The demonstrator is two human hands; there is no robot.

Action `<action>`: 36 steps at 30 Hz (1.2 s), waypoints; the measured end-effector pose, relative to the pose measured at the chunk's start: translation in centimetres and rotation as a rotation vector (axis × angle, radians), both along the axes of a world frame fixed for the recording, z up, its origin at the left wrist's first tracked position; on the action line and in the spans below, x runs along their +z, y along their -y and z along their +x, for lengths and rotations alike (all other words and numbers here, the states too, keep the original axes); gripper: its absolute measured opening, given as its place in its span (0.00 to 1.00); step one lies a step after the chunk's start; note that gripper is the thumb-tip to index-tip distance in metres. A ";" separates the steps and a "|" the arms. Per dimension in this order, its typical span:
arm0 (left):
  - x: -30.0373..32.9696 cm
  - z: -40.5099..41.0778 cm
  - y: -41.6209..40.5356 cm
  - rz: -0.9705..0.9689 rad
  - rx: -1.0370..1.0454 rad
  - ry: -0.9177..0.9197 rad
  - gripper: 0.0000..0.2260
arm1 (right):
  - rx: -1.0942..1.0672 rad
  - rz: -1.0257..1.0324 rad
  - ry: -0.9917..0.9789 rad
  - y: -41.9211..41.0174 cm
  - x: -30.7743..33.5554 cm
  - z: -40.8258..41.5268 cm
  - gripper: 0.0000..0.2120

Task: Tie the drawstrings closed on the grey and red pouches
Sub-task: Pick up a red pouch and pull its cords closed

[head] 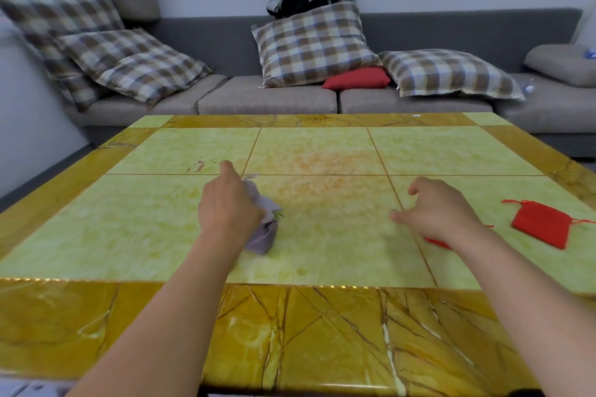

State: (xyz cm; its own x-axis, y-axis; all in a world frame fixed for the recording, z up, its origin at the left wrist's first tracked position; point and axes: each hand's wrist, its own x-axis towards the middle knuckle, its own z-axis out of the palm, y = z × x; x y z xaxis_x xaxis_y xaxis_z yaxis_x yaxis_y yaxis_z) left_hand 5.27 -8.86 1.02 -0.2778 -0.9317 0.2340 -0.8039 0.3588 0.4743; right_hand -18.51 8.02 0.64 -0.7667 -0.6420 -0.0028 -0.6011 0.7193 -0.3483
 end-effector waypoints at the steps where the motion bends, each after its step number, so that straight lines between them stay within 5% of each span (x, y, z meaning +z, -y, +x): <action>1: 0.0 0.1 -0.1 0.034 -0.006 0.078 0.39 | -0.070 0.128 0.013 -0.3 -0.4 -1.0 0.35; 4: 0.4 0.2 -0.5 0.096 -0.034 0.162 0.55 | -0.180 0.372 0.067 -1.2 -1.6 -3.5 0.43; 8: 0.6 0.6 -2.1 0.123 0.041 0.281 0.51 | -0.141 0.354 0.117 -1.9 -1.5 -4.4 0.32; 11: 1.1 0.3 -3.8 -0.073 0.056 0.329 0.47 | -0.121 0.229 0.114 -1.5 -1.2 -3.7 0.26; 14: 1.1 -1.9 -7.0 -0.182 -0.257 0.065 0.39 | 0.034 -0.138 0.375 -0.9 -0.5 -1.5 0.14; 16: 0.4 -3.9 -9.3 0.079 -0.400 -0.116 0.40 | 0.215 -0.403 0.691 -0.6 0.9 0.9 0.12; 18: 0.0 -5.5 -10.5 0.555 -0.418 -0.347 0.42 | 0.364 -0.558 0.904 -0.4 2.0 3.3 0.13; 20: -0.2 -6.3 -10.1 0.811 -0.428 -0.624 0.29 | 0.476 -0.558 0.845 -0.1 2.2 4.9 0.16; 23: -0.4 -6.6 -8.6 0.613 -0.372 -0.740 0.12 | 0.525 -0.510 0.735 0.5 1.5 5.7 0.22; 28: -0.4 -5.8 -6.8 0.629 -0.351 -0.912 0.06 | 0.465 -0.626 0.773 1.3 1.7 5.7 0.13; 33: 0.1 -5.4 -5.9 0.768 -0.366 -1.044 0.06 | 0.451 -0.486 0.375 0.5 2.0 4.6 0.10; 36: 0.5 -5.3 -6.2 0.829 -0.414 -1.085 0.06 | 0.420 -0.587 0.559 0.4 2.1 4.6 0.14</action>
State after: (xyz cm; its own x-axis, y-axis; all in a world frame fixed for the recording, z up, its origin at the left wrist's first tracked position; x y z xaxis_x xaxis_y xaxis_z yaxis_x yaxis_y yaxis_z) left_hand -0.08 -2.65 1.51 -0.5977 -0.7994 -0.0602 0.1791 -0.2063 0.9620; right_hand -13.91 7.59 2.77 -0.4545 -0.8837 0.1116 -0.4070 0.0946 -0.9085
